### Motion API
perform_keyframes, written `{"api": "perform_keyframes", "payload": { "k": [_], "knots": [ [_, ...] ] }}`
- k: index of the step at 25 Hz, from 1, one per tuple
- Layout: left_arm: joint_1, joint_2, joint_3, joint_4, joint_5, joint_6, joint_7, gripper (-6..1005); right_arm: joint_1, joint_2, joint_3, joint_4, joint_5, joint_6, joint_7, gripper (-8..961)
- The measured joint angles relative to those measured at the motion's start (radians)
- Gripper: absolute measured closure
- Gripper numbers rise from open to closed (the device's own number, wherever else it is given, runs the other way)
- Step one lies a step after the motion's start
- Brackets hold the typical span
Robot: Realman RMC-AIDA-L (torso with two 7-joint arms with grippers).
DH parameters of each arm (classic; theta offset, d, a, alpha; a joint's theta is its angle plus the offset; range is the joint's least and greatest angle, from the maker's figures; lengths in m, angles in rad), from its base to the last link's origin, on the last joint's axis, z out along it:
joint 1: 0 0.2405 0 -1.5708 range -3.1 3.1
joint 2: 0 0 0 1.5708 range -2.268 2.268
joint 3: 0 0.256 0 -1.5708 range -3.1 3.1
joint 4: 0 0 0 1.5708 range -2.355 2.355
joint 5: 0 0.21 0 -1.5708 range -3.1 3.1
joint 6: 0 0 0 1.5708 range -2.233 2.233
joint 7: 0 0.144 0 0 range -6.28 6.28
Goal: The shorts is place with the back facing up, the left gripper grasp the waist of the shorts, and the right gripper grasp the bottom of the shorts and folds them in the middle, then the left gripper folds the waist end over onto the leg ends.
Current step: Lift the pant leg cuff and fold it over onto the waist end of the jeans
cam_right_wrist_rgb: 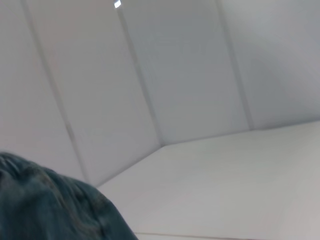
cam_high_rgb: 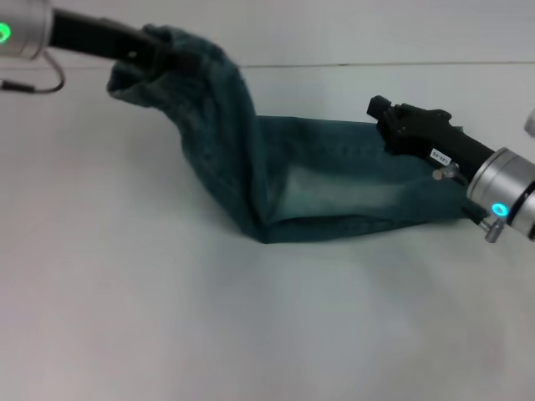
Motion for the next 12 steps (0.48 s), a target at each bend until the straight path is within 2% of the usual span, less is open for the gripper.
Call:
{"api": "perform_keyframes", "payload": {
  "k": [4, 5, 12],
  "knots": [
    [-0.041, 0.001, 0.019, 0.0, -0.007, -0.001, -0.013, 905, 0.051, 0.008, 0.003, 0.105, 0.1, 0.099, -0.192, 953],
    [-0.075, 0.001, 0.022, 0.003, -0.009, 0.004, -0.03, 905, 0.067, 0.009, 0.006, 0.129, 0.115, 0.118, -0.234, 953],
    [-0.135, 0.003, 0.03, 0.014, -0.035, 0.029, -0.064, 905, 0.182, 0.017, 0.041, 0.27, 0.129, 0.214, -0.368, 953]
  ]
}}
